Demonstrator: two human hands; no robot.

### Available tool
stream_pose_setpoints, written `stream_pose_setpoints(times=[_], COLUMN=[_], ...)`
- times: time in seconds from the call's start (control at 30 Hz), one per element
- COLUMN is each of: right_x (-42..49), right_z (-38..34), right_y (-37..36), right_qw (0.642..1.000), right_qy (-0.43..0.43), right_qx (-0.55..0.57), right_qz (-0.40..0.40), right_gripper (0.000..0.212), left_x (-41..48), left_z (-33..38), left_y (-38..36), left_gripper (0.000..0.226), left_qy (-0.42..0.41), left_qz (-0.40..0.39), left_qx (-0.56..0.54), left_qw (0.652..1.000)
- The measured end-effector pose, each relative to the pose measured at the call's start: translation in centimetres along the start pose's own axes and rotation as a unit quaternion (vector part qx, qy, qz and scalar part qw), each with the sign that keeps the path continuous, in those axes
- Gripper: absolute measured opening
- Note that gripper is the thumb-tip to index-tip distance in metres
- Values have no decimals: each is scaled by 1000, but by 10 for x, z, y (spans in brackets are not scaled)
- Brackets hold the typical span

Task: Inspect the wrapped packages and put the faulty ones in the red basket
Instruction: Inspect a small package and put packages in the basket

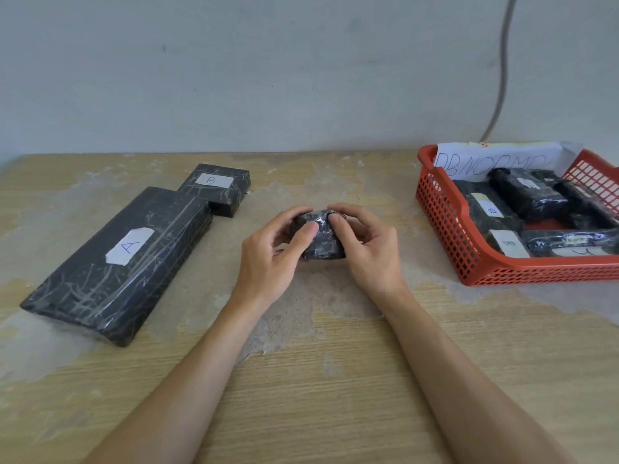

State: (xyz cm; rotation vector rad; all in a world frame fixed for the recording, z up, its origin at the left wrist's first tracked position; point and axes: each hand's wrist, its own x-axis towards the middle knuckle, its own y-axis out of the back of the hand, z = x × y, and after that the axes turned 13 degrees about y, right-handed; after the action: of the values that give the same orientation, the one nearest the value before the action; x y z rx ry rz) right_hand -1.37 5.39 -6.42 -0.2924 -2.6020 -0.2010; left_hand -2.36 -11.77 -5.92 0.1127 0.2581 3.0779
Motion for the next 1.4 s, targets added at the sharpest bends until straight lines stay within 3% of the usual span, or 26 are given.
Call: stream_pose_setpoints(times=[0.2, 0.37, 0.5, 0.7, 0.9, 1.0, 1.17, 1.27, 1.33, 1.4], right_x=[-2, -1, 0, 6, 5, 7, 7, 5, 3, 2], right_z=[-2, -1, 0, 3, -2, -2, -4, 2, 3, 1], right_y=[-4, -1, 0, 2, 2, 2, 4, -1, -3, -2], right_qw=[998, 998, 996, 994, 989, 988, 974, 992, 998, 998], right_qy=[-10, -29, -56, -89, -99, -104, -134, -91, -58, -58], right_qx=[-4, 49, 56, 65, 100, 110, 181, 83, 13, 10], right_qz=[-66, -42, -45, -5, -38, -16, -6, -30, -35, -23], right_gripper=[30, 26, 24, 17, 32, 32, 25, 17, 25, 30], left_x=[6, 4, 5, 3, 4, 3, 7, 6, 4, 4], left_z=[-7, -3, -3, 4, 3, 2, 3, 3, 5, 4], left_y=[3, 4, 3, 5, 4, 5, 4, 3, 2, 2], left_gripper=[22, 33, 27, 20, 16, 45, 37, 27, 24, 23], left_qy=[-14, 23, 49, 78, 93, 77, 97, 94, 82, 56], left_qz=[64, -9, 9, -38, -13, -55, -109, -136, -132, -118], left_qx=[30, -23, -34, -69, -63, -58, -137, -154, -159, -141], left_qw=[997, 999, 998, 994, 994, 994, 980, 974, 975, 981])
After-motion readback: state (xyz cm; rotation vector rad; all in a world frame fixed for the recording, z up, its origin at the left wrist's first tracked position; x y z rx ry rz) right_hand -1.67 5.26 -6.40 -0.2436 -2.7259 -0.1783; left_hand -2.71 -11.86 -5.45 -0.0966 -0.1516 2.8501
